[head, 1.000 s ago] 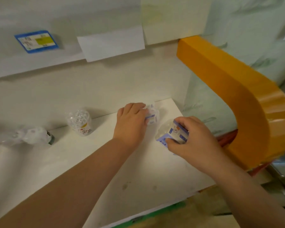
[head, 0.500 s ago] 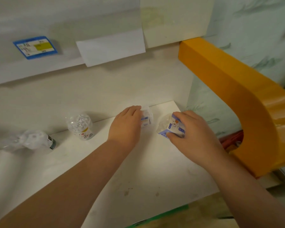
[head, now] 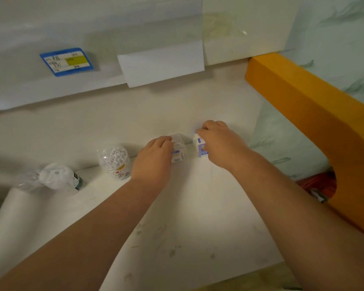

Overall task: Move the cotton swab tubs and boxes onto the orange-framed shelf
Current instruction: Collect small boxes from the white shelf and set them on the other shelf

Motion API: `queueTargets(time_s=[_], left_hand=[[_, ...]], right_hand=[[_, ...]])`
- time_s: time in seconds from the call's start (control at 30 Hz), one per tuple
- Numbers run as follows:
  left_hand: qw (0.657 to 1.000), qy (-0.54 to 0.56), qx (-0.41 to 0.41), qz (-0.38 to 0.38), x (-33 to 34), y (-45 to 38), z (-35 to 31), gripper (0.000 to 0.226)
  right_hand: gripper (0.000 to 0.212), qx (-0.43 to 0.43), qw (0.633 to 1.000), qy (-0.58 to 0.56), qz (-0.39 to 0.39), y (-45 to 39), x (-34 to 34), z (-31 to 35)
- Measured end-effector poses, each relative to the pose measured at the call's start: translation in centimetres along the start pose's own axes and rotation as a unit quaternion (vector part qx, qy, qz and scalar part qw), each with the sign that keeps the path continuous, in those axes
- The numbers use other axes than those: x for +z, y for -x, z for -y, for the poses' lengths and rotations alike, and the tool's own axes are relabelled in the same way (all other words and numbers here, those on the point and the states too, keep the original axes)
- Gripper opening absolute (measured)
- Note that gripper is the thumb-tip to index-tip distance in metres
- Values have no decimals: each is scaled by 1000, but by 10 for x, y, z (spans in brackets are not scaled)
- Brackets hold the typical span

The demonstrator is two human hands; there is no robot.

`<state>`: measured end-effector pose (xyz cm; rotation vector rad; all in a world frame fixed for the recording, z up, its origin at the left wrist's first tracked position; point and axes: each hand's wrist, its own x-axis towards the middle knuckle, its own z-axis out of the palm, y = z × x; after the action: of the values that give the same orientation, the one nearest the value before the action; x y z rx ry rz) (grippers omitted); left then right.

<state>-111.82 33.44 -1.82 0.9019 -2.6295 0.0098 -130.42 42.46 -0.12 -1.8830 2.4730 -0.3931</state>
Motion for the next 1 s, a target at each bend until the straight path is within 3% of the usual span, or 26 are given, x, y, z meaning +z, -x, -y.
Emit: queueTargets(time_s=[0.23, 0.53, 0.77, 1.0], left_hand=[[1000, 12, 11, -4, 5, -4, 5, 25], [999, 20, 25, -3, 7, -10, -4, 23], [998, 49, 31, -7, -11, -2, -8, 60], [999, 18, -19, -24, -70, 41, -6, 64]], right_hand=[[48, 0, 994, -96, -50, -6, 19, -4], [46, 3, 994, -101, -40, -8, 17, -3], [52, -6, 988, -81, -133, 20, 6, 11], [53, 11, 978, -102, -182, 50, -23, 36]])
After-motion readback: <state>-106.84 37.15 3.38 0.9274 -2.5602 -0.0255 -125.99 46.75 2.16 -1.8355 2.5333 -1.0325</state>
